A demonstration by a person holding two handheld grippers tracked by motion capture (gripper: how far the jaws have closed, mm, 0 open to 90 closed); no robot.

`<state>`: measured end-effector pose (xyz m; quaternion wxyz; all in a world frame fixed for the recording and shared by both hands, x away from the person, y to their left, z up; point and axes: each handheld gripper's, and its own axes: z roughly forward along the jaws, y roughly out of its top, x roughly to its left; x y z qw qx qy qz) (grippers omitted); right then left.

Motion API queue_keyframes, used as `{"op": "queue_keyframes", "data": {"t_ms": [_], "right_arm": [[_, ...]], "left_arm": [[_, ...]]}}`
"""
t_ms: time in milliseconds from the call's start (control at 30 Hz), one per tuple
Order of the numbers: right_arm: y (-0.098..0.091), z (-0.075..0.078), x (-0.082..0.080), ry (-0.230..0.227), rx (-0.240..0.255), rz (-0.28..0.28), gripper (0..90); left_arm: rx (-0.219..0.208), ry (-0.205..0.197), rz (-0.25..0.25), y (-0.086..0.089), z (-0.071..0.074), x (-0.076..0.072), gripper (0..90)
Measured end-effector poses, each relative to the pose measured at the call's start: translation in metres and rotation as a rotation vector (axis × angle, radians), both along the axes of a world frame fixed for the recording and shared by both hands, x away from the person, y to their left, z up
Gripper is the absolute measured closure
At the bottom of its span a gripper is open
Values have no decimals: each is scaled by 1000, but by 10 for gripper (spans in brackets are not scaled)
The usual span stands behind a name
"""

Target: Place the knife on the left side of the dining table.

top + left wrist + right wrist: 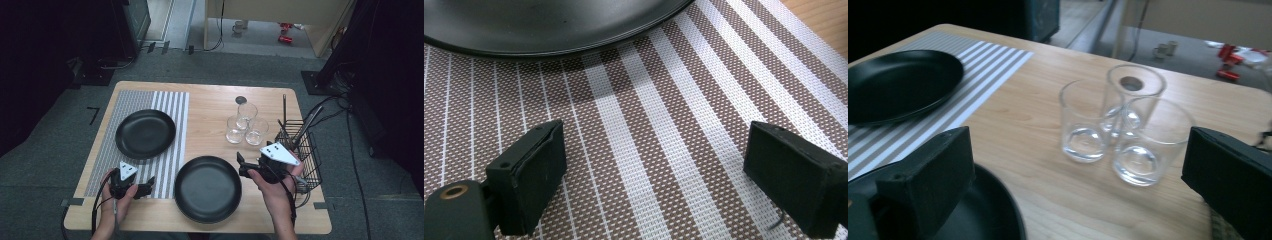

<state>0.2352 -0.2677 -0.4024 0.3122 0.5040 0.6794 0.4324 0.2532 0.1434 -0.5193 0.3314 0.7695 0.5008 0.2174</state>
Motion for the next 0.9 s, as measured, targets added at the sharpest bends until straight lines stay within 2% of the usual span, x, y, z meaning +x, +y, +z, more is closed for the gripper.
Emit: {"op": "queue_keyframes", "data": {"t_ms": [33,67,100,133,167,267,467,500,567,600,667,733,767,800,900], "right_arm": [[-2,2,0,-8,-14,-20,12],[-5,5,-1,-19,-37,-51,61],[-5,5,-1,-19,-37,-51,61],[-8,7,-1,-24,-51,-73,68],[-8,7,-1,-24,-51,-73,68],[-15,10,0,-35,-65,-121,139],[-23,15,0,-60,-97,-167,196],[-25,17,1,-68,-107,-185,236],[-26,18,1,-73,-112,-196,252],[-28,20,3,-86,-121,-220,316],[-29,21,4,-87,-119,-234,335],[-32,21,9,-79,-122,-253,414],[-32,21,9,-79,-122,-253,414],[-32,21,11,-77,-136,-274,456],[-29,20,13,-84,-166,-297,488]], "left_arm": [[0,0,-1,0,0,0,99],[0,1,-2,0,0,0,99],[0,1,-2,0,0,0,99],[-1,1,-3,0,0,0,99],[-1,1,-3,0,0,0,99],[-1,2,-5,0,0,0,99],[-2,1,-5,0,0,1,99],[-2,1,-5,0,0,1,99],[-2,2,-5,0,0,1,99],[-2,2,-5,0,0,1,99],[-2,2,-6,0,0,1,99],[-2,2,-6,0,0,1,99],[-2,2,-6,0,0,1,99],[-2,2,-7,0,0,1,99],[-2,2,-7,0,0,1,99]]}}
